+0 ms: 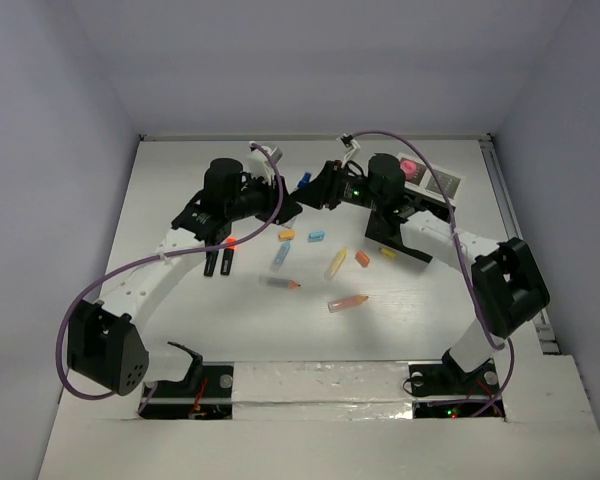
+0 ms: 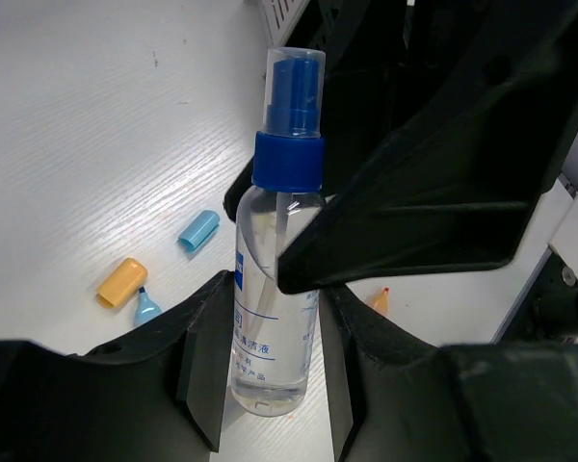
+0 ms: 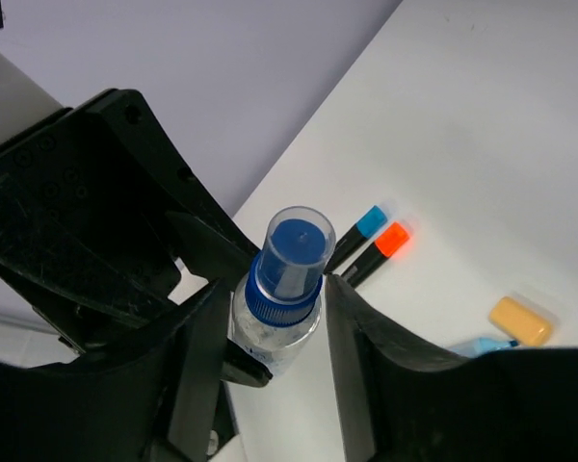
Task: Sort the stationery into containers
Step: Pick up the stationery from the center of the board, then place the stationery in the storage box.
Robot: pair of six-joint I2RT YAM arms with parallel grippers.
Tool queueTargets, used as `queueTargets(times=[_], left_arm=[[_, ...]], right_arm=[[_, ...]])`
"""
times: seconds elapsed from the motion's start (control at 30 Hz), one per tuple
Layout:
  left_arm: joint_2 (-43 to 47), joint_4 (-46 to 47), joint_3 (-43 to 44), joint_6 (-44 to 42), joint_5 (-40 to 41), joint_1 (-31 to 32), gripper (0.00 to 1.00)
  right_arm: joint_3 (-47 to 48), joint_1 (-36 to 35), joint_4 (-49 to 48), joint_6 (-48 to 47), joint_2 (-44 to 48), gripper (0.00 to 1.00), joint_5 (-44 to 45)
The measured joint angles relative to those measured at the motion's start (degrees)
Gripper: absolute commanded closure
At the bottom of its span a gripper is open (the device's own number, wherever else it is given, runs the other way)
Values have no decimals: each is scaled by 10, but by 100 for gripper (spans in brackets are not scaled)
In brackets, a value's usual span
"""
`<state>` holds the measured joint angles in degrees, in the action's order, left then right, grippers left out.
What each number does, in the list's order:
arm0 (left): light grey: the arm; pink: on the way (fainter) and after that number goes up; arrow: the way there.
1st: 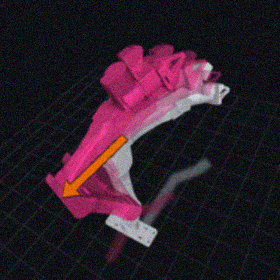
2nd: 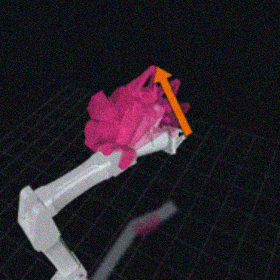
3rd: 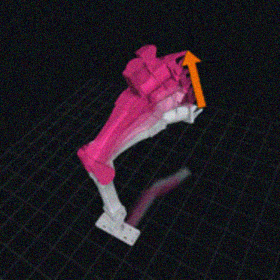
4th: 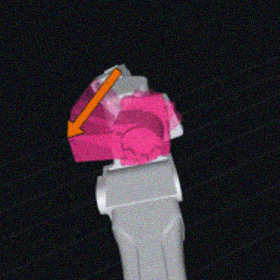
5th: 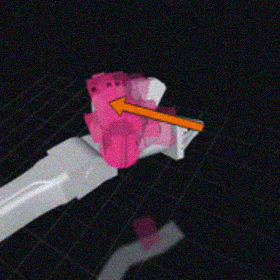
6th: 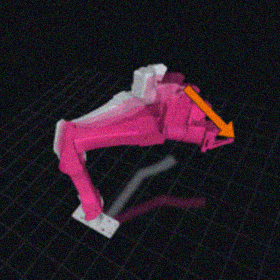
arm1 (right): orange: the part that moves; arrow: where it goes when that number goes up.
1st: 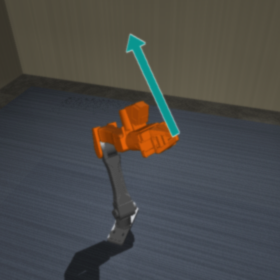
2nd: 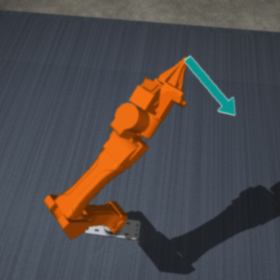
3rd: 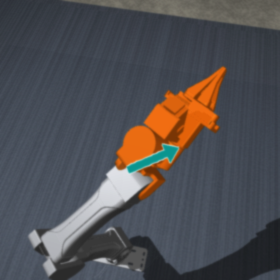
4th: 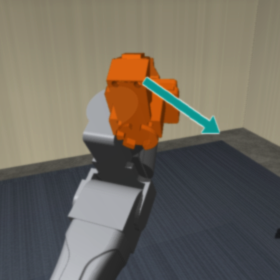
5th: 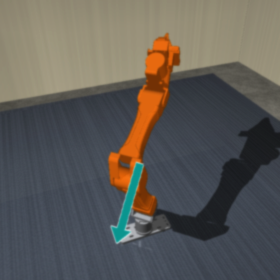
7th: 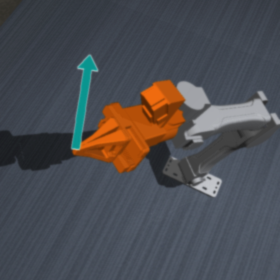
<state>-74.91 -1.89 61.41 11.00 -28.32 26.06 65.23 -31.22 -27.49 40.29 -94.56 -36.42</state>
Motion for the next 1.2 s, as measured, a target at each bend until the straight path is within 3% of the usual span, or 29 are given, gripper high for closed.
queueTargets(times=[0.17,0.23,0.27,0.3,0.37,0.4,0.53,0.77,0.97,1.2], left_arm=[[0,-1,0,-3,0,2,79],[0,-2,0,-5,1,2,72],[0,-2,0,-5,1,2,66],[0,-2,0,-5,1,2,52],[1,-1,0,-6,2,2,37],[2,-1,0,-8,1,2,25],[16,-1,0,-11,2,5,3],[59,-15,0,-15,14,33,1],[112,-43,-8,-16,36,54,1],[229,-72,-87,-16,89,54,1]], right_arm=[[0,0,-3,12,-5,71,-3],[0,0,-6,16,-7,77,-5],[0,0,-6,18,-7,79,-5],[0,0,-6,20,-7,81,-4],[0,0,-7,20,-7,82,-1],[0,0,-6,20,-7,82,3],[3,0,10,5,-6,82,37],[40,19,52,-24,16,85,121],[45,100,83,-52,55,85,191],[31,188,159,-162,129,85,399]])
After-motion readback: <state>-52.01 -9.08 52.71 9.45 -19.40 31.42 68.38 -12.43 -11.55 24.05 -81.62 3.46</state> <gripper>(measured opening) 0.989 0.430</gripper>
